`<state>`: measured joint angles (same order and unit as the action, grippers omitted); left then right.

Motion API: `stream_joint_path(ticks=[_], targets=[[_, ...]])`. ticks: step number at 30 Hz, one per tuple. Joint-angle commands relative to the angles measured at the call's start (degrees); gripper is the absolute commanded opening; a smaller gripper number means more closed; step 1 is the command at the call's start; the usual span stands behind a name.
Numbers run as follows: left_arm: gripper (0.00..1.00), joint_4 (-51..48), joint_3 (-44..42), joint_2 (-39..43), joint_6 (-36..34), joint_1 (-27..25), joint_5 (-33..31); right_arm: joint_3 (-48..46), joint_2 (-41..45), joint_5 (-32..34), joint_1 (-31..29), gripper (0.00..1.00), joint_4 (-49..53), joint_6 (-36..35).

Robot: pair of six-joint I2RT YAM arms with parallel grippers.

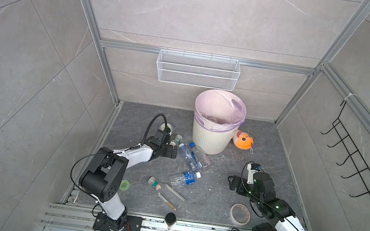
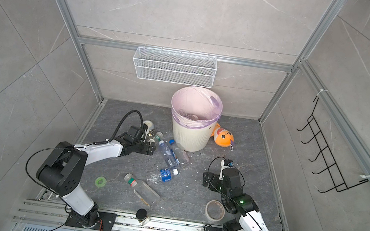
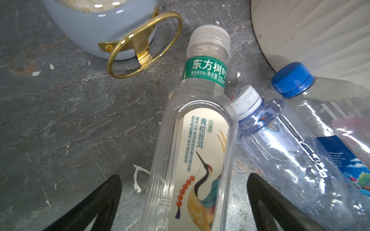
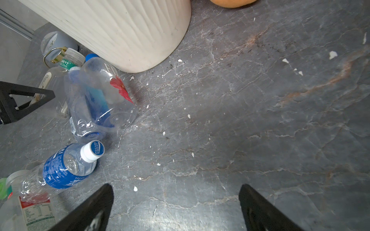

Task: Throw the plastic bottles in the bin
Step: 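Close the left gripper on the green-capped crane-labelled bottle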

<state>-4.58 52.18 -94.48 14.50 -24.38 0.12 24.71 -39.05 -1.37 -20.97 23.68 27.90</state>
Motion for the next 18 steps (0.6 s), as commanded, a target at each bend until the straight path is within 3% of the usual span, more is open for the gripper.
stream_joint_path(ticks=[1, 6, 18], targets=[[1.0, 1.4, 1.6, -0.6, -1.4, 0.3, 0.3, -0.6, -0.1, -0.2, -0.1, 0.99, -0.6, 0.9], [0.98, 1.6, 2.0, -1.4, -1.4, 0.3, 0.3, -0.6, -0.3, -0.3, -0.1, 0.99, -0.6, 0.9], [0.77, 1.5, 2.5, -2.1, -1.3, 0.2, 0.0, -0.5, -0.6, -0.2, -0.1, 0.99, -0.6, 1.0]])
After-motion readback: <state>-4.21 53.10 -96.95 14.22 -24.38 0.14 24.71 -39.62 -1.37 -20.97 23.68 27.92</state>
